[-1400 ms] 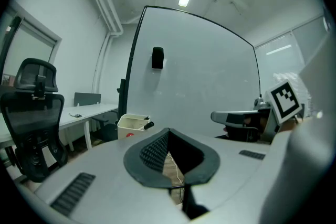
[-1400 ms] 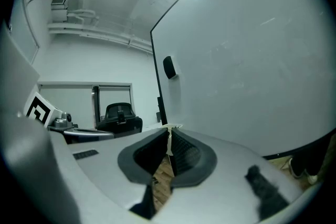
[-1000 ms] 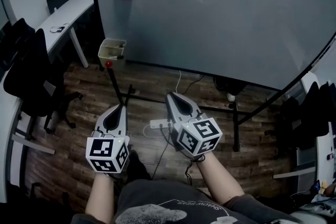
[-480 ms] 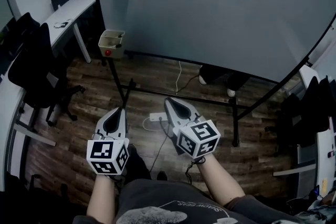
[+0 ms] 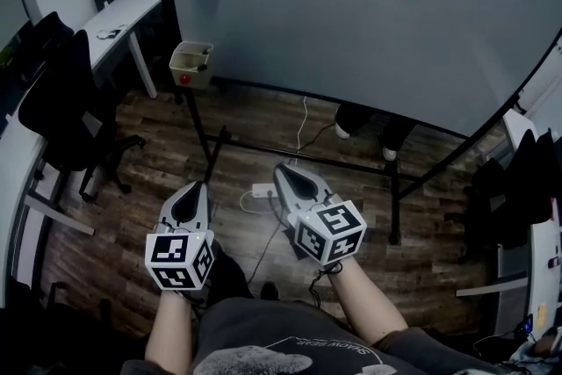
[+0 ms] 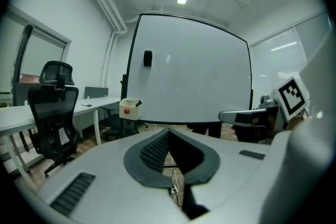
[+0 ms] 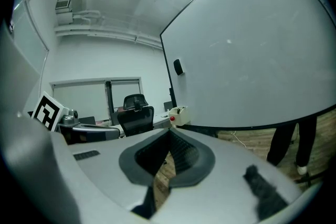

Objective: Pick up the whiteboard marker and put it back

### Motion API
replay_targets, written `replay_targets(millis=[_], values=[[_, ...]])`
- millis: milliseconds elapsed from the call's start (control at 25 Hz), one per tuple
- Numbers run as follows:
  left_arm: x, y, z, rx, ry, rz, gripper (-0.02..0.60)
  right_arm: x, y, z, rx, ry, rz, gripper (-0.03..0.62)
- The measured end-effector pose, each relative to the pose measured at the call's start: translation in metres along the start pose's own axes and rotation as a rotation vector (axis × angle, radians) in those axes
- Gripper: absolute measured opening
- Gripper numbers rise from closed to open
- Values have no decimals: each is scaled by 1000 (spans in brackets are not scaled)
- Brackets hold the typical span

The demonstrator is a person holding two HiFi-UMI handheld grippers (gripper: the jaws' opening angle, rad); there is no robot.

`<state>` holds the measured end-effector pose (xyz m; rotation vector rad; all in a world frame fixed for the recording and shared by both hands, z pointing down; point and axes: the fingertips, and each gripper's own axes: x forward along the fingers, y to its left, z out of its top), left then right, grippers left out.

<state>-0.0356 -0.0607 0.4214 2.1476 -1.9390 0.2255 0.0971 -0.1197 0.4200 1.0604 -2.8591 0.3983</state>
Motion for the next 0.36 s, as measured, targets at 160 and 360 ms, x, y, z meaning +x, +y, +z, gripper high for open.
replay_targets(millis=[160,360], values=[[-3,-8,-4,6,12,-9,14,-4,0,-5,5,8,5,21],[-2,-12,-3,12,15,-10,14,-4,-1,-8,10,16,11,21]])
